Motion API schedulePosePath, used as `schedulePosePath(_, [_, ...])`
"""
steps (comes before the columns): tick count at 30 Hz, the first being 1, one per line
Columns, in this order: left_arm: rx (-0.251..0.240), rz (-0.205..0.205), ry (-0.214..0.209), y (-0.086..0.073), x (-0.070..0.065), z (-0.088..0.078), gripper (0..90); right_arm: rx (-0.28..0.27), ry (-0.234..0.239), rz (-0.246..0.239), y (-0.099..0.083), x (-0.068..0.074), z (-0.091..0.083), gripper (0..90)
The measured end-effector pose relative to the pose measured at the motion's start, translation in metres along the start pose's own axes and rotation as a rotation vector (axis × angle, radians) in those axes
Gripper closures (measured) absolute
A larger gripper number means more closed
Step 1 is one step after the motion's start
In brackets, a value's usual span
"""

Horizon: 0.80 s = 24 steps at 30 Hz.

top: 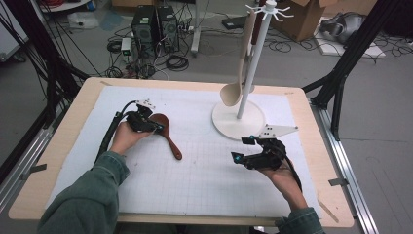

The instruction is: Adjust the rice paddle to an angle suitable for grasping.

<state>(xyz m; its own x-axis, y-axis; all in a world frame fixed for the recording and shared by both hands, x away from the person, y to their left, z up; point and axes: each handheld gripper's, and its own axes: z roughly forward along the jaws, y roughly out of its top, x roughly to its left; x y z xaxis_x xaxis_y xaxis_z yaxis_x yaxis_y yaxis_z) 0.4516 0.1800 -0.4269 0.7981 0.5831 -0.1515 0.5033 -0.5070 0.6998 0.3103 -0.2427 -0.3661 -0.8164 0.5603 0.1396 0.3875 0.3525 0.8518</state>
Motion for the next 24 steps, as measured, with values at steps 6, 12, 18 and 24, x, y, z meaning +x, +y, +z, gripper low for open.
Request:
schedulePosePath(6, [0.022, 0.042, -0.017, -0.001, -0.016, 0.0, 89.8, -0.004, -0.002, -0.005, 0.0, 0.001, 0.001, 26.4])
schedulePosePath(12, [0.003, 0.04, -0.038, -0.008, -0.025, -0.002, 89.8, -0.003, -0.001, -0.004, -0.002, 0.002, 0.003, 26.4])
schedulePosePath(18, [0.039, 0.074, -0.047, -0.007, -0.037, -0.005, 89.8, 0.001, 0.003, -0.004, -0.002, 0.003, 0.006, 26.4])
schedulePosePath(24, [0.013, 0.076, -0.08, -0.013, -0.046, -0.007, 89.8, -0.005, 0.006, -0.004, -0.004, 0.003, 0.007, 26.4])
